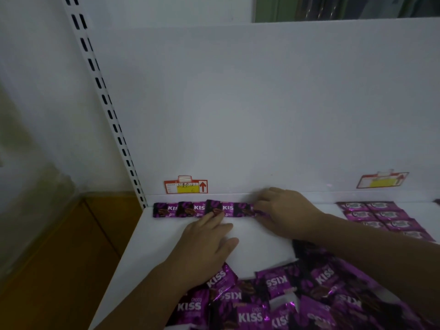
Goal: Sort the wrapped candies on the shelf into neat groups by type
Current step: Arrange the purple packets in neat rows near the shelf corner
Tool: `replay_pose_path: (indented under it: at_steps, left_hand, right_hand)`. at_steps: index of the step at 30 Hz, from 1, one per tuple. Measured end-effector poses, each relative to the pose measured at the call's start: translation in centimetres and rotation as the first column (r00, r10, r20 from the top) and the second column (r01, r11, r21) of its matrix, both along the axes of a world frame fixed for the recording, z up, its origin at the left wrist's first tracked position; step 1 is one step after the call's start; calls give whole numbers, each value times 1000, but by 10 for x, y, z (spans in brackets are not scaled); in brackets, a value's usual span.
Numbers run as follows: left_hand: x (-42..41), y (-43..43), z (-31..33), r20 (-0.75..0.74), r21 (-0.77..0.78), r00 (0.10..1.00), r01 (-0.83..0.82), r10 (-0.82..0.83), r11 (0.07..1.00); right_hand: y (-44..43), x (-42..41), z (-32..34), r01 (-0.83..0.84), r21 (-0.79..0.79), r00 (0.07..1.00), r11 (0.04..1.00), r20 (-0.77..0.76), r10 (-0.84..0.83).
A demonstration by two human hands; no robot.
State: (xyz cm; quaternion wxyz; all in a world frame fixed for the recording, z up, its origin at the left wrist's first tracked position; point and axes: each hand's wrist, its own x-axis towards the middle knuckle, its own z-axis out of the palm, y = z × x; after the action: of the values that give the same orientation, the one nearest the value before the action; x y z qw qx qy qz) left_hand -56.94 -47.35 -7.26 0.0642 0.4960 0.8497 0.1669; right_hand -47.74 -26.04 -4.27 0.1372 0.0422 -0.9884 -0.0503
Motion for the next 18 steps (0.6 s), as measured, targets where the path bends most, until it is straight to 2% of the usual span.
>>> replay_pose_path:
  at_steps: [6, 8, 10, 14, 16, 18]
  left_hand:
    - [2, -1, 4, 53, 27, 999, 7, -9, 1000]
    - [5, -2, 10, 156, 85, 988, -4, -10, 996]
    - [7, -7, 20, 325, 112, 945, -17, -20, 994]
    - [13, -20, 35, 486, -21, 854, 227, -188, 974]
    - [24, -22, 30, 443, -81, 853, 345, -277, 935]
    - [36, -19, 18, 277, -138, 895, 397, -350, 907]
  right_hand:
    - [3, 2, 6, 69, -66, 995, 995, 78, -63]
    - [9, 11, 17, 107, -160, 993, 981, 58, -99]
    - [21, 27, 31, 188, -245, 981, 951, 100, -168]
    - [38, 72, 45, 318, -298, 914, 900, 350, -207]
    - [37, 96, 39, 362, -286, 874, 887, 435, -217]
    - [34, 112, 34, 391, -272, 843, 880, 489, -224]
